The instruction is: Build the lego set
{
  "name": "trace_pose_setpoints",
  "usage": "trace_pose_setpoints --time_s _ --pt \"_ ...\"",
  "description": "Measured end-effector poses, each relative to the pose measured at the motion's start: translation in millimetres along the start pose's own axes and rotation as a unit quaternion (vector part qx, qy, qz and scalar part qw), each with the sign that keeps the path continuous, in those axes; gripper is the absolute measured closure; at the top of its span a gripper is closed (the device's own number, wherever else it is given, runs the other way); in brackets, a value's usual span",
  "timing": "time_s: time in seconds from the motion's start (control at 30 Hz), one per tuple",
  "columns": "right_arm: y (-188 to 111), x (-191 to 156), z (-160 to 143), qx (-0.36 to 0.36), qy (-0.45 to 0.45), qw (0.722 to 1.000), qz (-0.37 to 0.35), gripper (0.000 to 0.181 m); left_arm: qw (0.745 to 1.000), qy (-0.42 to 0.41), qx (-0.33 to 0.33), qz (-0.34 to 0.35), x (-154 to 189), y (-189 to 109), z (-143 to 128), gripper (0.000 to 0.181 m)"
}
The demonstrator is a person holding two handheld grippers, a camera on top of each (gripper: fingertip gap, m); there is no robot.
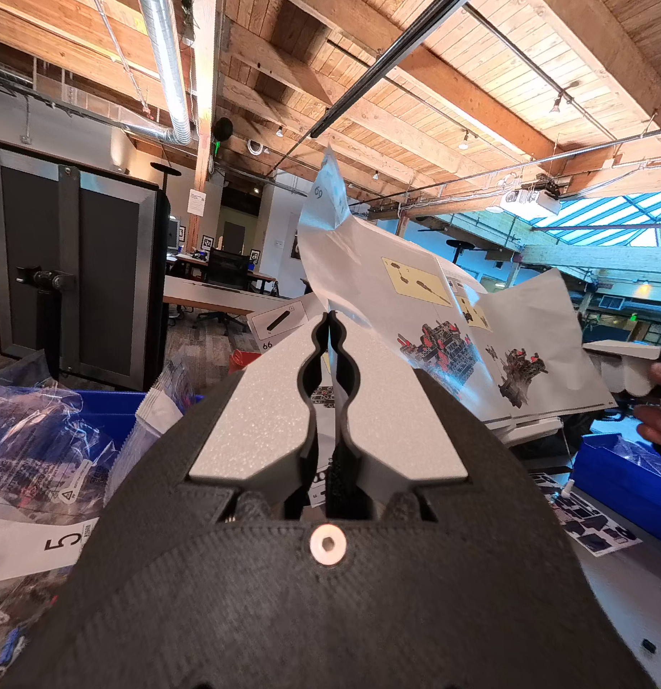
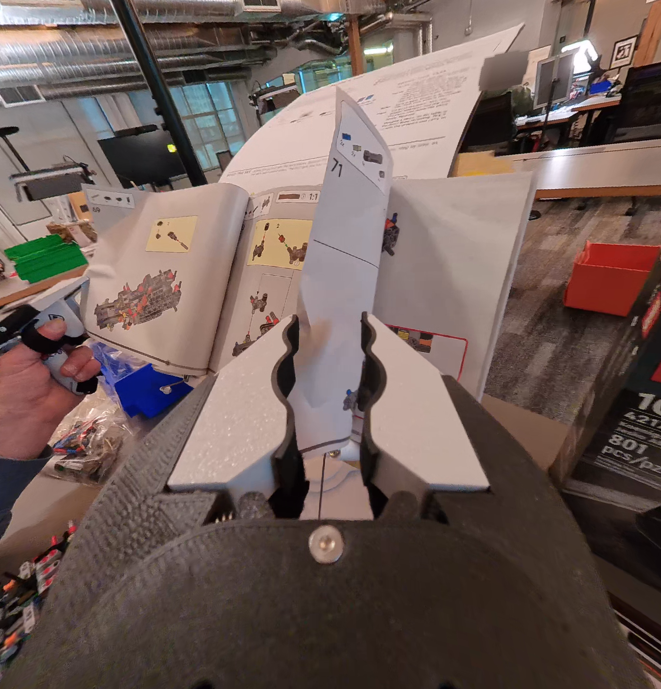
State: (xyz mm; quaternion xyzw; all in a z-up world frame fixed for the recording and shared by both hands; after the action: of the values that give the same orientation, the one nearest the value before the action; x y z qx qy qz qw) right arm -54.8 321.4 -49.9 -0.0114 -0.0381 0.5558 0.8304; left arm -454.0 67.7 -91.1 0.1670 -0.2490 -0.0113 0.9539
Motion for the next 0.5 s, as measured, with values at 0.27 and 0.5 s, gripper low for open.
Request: trace_pose_setpoints --time_s 0.27,0.5 --pt "-29.7 -19.5 27.6 -0.002 -0.103 0.990 -0.091 0.144 1.000 -0.008 0.000 -0.006 2.9 -0.6 1.7 0.181" --pt "-15.6 -52.7 43.2 -0.013 -0.220 0.969 -0.108 0.153 1.000 -0.011 -0.002 -0.007 2.9 -1.2 2.5 0.181"
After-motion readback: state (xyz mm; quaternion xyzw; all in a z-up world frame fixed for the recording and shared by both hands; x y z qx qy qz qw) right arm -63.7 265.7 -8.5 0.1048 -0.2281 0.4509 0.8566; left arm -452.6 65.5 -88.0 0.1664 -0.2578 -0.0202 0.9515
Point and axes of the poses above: each gripper's, where its closed fingertips meet, y out along the fingers, z out of its top, x = y × z across the jaws, the point moved 9 cm from there along -y, back along the fingers, and after that the axes turned 15 degrees about -y, right-handed, at the moved point
